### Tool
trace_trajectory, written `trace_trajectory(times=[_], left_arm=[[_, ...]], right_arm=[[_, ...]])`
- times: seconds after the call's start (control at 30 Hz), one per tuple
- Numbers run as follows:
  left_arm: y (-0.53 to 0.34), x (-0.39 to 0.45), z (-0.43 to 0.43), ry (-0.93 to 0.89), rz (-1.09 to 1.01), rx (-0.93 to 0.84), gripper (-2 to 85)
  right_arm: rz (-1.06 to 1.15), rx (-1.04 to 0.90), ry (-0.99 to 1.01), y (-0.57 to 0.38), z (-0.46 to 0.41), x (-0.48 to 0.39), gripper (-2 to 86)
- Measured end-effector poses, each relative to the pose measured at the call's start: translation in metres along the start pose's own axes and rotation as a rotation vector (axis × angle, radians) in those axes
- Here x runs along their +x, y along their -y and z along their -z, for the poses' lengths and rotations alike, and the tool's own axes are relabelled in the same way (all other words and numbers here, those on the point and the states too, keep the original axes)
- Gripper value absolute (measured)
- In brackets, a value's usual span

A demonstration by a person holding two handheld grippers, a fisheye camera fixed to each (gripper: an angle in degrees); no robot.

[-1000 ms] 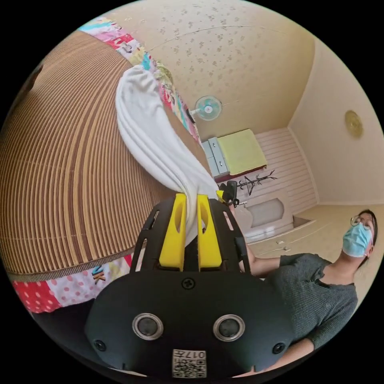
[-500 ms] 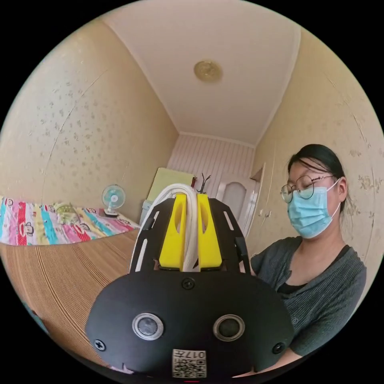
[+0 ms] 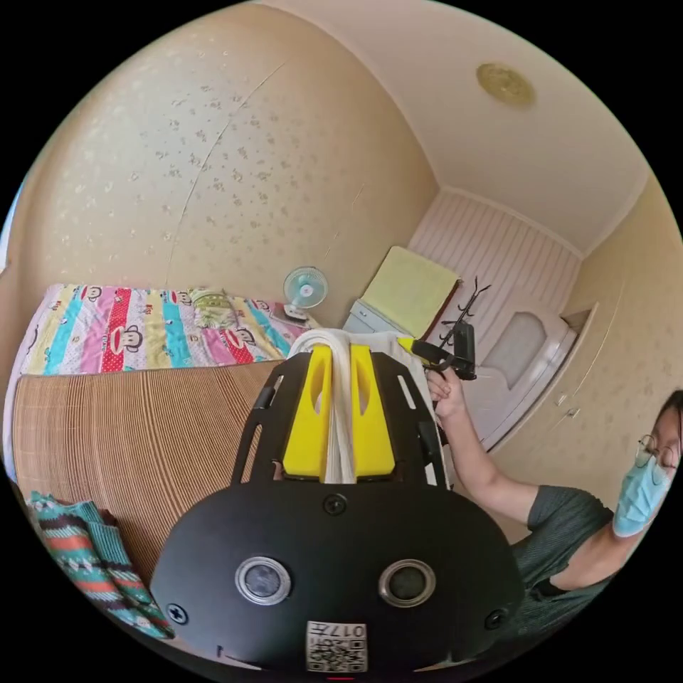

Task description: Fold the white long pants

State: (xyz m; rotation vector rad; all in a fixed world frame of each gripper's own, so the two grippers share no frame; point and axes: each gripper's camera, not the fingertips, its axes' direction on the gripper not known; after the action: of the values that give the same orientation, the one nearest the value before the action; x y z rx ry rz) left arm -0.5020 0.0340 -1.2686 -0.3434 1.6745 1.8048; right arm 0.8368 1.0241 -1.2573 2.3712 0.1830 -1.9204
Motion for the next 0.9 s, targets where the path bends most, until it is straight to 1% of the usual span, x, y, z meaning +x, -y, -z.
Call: trace_trajectory(times=[0.07,0.1,0.17,0.2,0.23,0.27,0.3,0.33,0.37,0.4,0.43,0.47,0.5,0.53,0.57,0.63,0.67,0.73,0.8,0.87,0.9], left_arm=[[-0.001,-0.037,-0.022,-0.005,0.033,-0.026,5.0],[-0.011,-0.061,-0.036,0.008,0.045,-0.046,5.0],[-0.044,-0.092,-0.058,0.026,0.072,-0.101,5.1],[-0.079,-0.111,-0.070,0.043,0.094,-0.133,5.1],[-0.120,-0.126,-0.083,0.061,0.090,-0.171,5.2],[-0.142,-0.132,-0.089,0.063,0.085,-0.191,5.3],[-0.192,-0.147,-0.103,0.057,0.096,-0.235,5.5],[-0.245,-0.162,-0.118,0.041,0.131,-0.286,5.7],[-0.272,-0.169,-0.125,0.032,0.149,-0.309,5.8],[-0.326,-0.183,-0.138,0.026,0.193,-0.355,6.0],[-0.377,-0.197,-0.150,0.035,0.263,-0.405,6.7],[-0.400,-0.205,-0.155,0.037,0.302,-0.430,7.0],[-0.441,-0.219,-0.161,0.031,0.379,-0.463,10.0],[-0.470,-0.232,-0.161,0.002,0.437,-0.451,11.8],[-0.479,-0.239,-0.158,-0.022,0.458,-0.427,12.2],[-0.483,-0.273,-0.134,-0.092,0.537,-0.264,13.9],[-0.478,-0.282,-0.129,-0.095,0.551,-0.231,15.2],[-0.443,-0.320,-0.115,-0.043,0.558,-0.145,18.8],[-0.416,-0.350,-0.118,0.011,0.552,-0.131,21.2],[-0.397,-0.381,-0.136,0.028,0.580,-0.183,24.3],[-0.393,-0.401,-0.156,0.013,0.612,-0.257,25.8]], right_arm=[[-0.116,-0.035,0.003,0.020,-0.045,0.044,0.4],[-0.124,-0.032,0.003,0.021,-0.053,0.052,0.5],[-0.134,-0.051,-0.013,0.006,-0.085,0.072,0.7],[-0.150,-0.058,-0.010,-0.004,-0.092,0.075,0.8],[-0.165,-0.078,0.005,-0.030,-0.105,0.079,1.1],[-0.148,-0.104,-0.002,-0.063,-0.116,0.081,1.5],[-0.138,-0.115,-0.011,-0.083,-0.121,0.082,1.8],[-0.133,-0.147,-0.028,-0.126,-0.130,0.086,2.6],[-0.152,-0.198,-0.050,-0.174,-0.141,0.092,3.6],[-0.170,-0.219,-0.070,-0.199,-0.146,0.095,4.2],[-0.224,-0.255,-0.107,-0.250,-0.154,0.103,5.4],[-0.313,-0.303,-0.137,-0.298,-0.160,0.113,6.3],[-0.367,-0.325,-0.150,-0.321,-0.161,0.118,6.8],[-0.470,-0.338,-0.168,-0.364,-0.157,0.124,7.2],[-0.560,-0.306,-0.156,-0.397,-0.143,0.126,7.6],[-0.658,-0.219,-0.068,-0.430,-0.117,0.124,8.3],[-0.705,-0.166,-0.008,-0.442,-0.102,0.121,9.0],[-0.721,-0.122,0.049,-0.443,-0.086,0.113,9.9],[-0.698,-0.142,0.059,-0.431,-0.079,0.107,11.0],[-0.652,-0.183,0.040,-0.406,-0.075,0.099,12.1],[-0.645,-0.185,0.039,-0.400,-0.073,0.097,12.3]])
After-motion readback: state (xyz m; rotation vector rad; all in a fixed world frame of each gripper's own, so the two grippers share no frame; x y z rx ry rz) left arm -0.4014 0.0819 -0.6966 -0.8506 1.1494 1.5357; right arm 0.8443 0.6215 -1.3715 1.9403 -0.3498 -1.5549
